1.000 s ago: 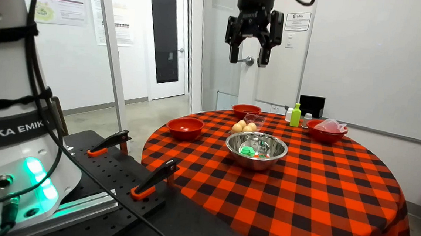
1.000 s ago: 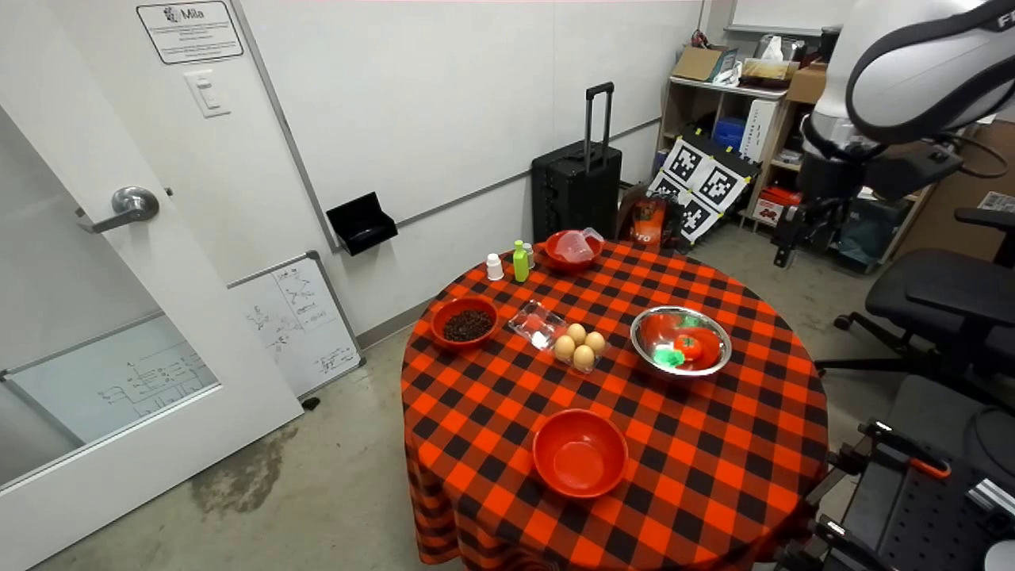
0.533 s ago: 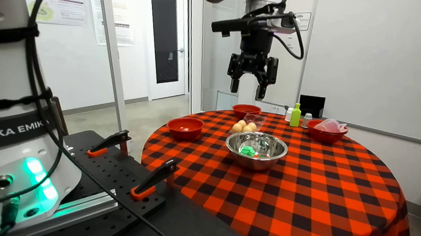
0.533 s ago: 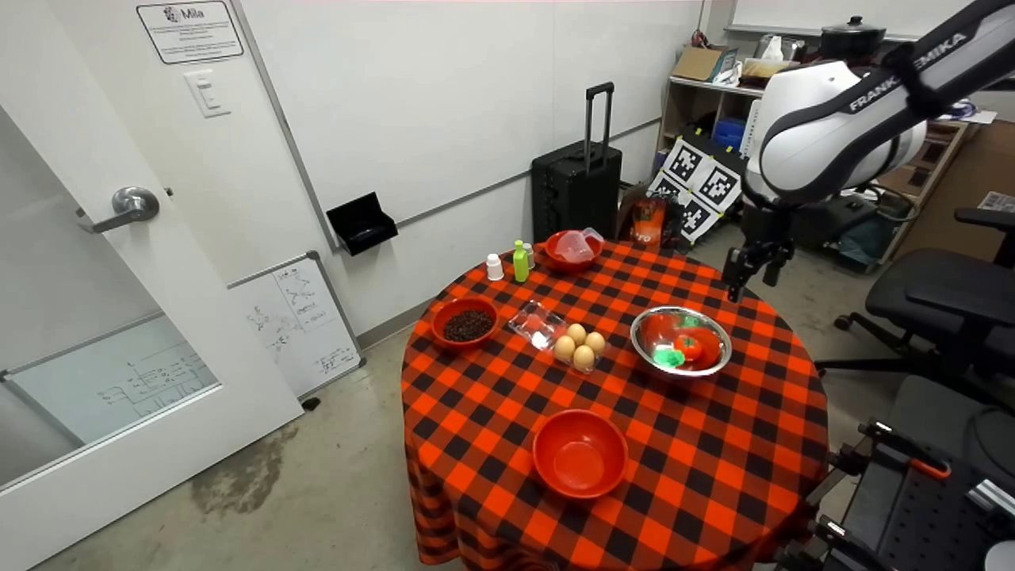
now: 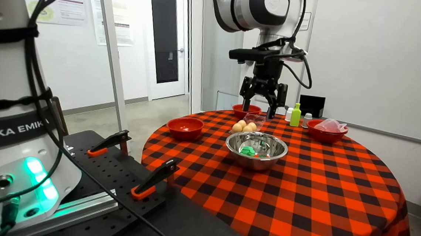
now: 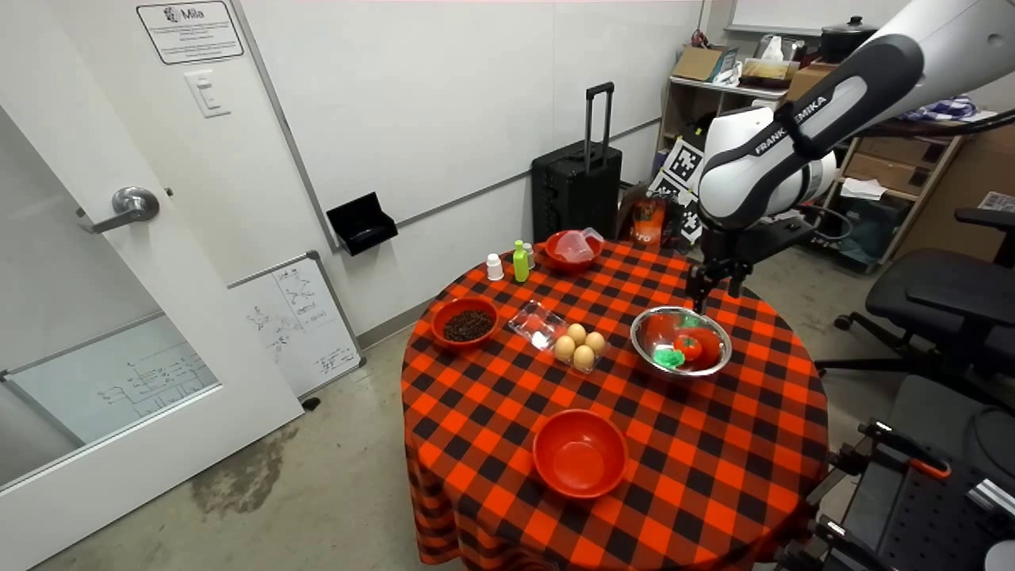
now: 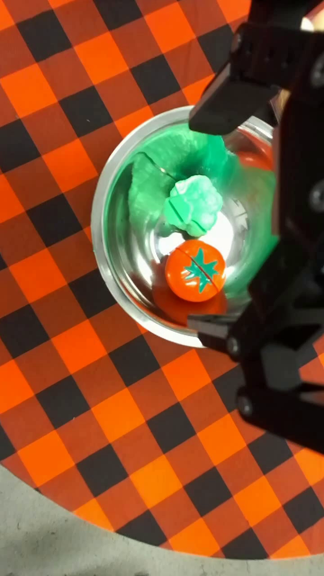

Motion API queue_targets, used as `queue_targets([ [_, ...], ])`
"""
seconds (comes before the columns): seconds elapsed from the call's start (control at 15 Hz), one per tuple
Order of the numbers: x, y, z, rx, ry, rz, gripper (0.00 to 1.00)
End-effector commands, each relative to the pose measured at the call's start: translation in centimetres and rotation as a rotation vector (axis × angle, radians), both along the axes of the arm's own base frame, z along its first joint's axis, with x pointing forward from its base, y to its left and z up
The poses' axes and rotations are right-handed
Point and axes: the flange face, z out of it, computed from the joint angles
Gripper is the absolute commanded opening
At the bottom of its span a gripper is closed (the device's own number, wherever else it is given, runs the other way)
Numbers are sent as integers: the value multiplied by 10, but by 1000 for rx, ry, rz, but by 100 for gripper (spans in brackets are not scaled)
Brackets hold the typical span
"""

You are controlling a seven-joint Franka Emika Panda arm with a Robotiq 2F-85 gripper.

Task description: Put the tomato on the table

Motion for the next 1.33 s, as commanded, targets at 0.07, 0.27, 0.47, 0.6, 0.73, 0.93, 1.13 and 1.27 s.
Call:
queue_targets([
  [0.07,35,-15,-35,26,13,-37,100],
  [0.27,48,-24,-54,27,21,-80,100],
  [0.47,58,-28,-72,32,27,-166,100],
  [0.6,63,-29,-81,31,33,-198,100],
  [0.73,68,-31,-89,22,41,-231,100],
  [0.93,70,-32,-98,10,68,-314,100],
  [1.13,70,-31,-104,10,95,-388,100],
  [1.27,69,-31,-108,17,100,-434,100],
])
